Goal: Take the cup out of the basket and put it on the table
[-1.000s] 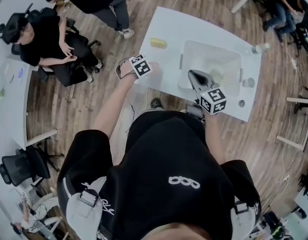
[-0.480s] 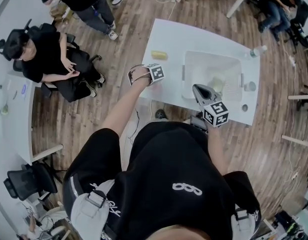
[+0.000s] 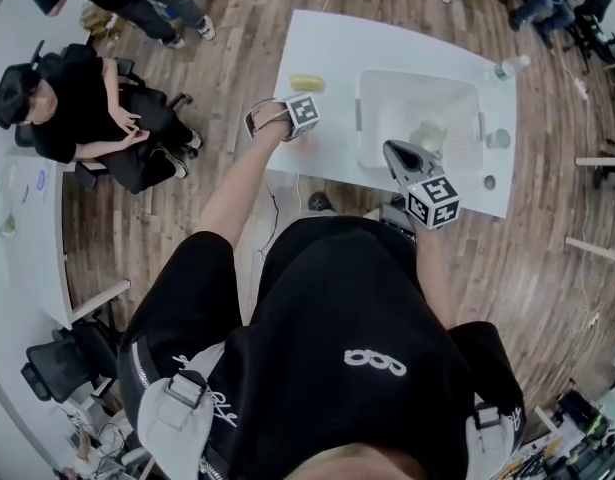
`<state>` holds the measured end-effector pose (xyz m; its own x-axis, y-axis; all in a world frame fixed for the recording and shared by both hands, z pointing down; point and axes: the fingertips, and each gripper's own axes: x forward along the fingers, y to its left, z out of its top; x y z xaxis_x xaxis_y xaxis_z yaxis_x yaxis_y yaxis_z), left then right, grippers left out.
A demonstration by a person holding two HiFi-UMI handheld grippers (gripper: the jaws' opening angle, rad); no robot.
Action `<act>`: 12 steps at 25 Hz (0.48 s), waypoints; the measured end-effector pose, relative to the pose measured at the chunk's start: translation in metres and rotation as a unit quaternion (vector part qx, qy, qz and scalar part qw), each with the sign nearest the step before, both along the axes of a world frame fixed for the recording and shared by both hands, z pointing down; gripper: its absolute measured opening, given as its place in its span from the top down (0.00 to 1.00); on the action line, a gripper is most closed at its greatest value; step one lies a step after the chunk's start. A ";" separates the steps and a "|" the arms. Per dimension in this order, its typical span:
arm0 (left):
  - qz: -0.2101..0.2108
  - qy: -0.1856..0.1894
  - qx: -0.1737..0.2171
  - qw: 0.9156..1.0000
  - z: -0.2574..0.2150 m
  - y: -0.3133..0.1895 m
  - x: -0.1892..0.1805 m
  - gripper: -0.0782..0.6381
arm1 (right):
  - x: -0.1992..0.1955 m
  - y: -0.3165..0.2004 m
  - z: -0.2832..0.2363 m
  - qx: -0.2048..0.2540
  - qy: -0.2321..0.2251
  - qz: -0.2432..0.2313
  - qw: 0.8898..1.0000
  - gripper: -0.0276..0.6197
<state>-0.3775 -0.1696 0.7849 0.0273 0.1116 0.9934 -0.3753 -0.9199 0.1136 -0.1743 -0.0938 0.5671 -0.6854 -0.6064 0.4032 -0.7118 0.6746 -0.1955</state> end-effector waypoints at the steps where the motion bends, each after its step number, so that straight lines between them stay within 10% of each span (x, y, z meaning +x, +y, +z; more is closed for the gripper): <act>1: -0.002 0.000 0.007 1.000 -0.001 -0.001 0.000 0.86 | 0.002 0.001 0.001 -0.001 0.000 0.001 1.000 0.92; 12: 0.001 0.034 -0.004 0.999 -0.001 0.014 0.027 0.86 | 0.002 0.000 0.003 -0.003 -0.004 -0.004 1.000 0.92</act>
<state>-0.3503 -0.1553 0.7839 0.0938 0.1205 0.9883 -0.3653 -0.9193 0.1468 -0.1721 -0.0934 0.5703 -0.6931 -0.5985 0.4017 -0.7050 0.6789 -0.2049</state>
